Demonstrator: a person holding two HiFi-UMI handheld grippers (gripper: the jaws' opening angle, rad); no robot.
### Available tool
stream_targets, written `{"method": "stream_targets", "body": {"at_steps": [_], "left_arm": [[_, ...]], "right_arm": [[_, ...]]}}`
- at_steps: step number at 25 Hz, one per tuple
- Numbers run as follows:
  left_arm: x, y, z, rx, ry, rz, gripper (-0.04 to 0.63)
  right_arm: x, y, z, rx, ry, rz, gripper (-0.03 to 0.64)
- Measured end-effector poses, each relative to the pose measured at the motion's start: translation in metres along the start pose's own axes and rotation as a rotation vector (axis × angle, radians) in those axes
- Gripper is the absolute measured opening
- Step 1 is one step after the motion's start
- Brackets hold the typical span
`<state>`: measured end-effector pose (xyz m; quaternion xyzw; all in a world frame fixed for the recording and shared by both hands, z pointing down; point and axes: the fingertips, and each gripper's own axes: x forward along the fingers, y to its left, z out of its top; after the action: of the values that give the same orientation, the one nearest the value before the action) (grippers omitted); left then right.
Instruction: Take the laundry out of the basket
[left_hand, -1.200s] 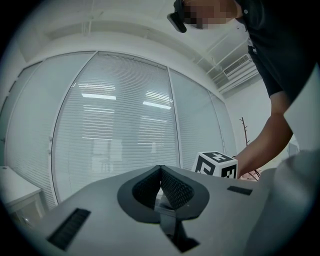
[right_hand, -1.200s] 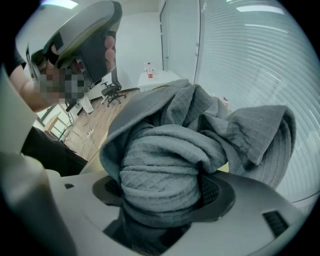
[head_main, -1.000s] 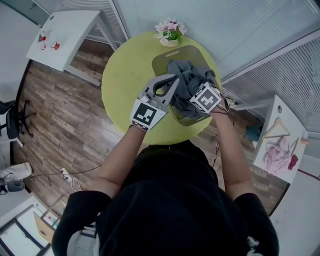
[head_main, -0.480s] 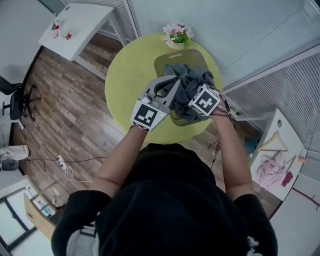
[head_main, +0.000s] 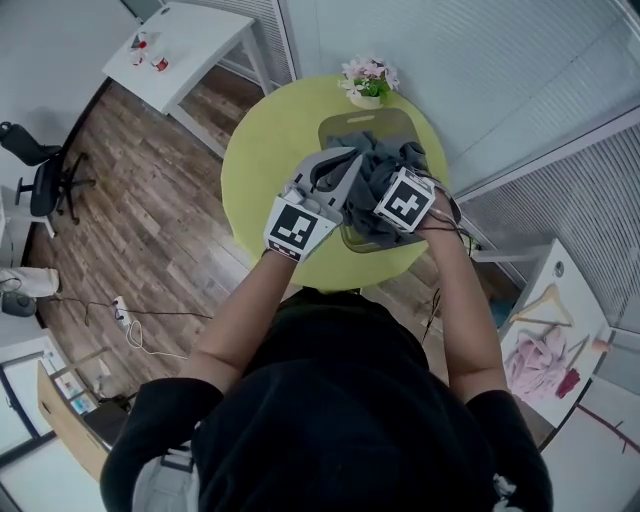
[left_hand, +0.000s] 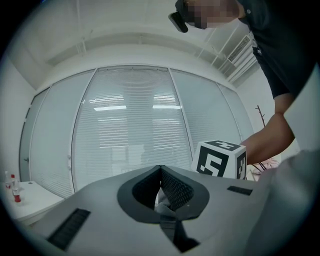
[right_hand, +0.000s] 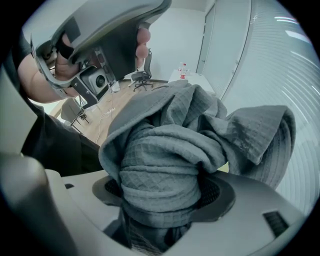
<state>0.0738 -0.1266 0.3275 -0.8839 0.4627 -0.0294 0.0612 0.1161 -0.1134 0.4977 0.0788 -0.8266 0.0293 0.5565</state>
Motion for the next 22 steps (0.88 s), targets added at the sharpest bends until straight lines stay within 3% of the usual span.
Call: {"method": "stream_targets", "body": {"at_steps": [7,22], "left_arm": [[-0.01,0.009,0.017,0.028,-0.015,0.049,0.009],[-0.077,0.083,0.026,0.055,-0.04,0.105,0.009]], "right_arm": [[-0.011,0.007,0.017,-0.071,0.006,-0.007,0.367],[-0.006,0.045,0.131,-0.153,-0.037,0.022,0.367]]}}
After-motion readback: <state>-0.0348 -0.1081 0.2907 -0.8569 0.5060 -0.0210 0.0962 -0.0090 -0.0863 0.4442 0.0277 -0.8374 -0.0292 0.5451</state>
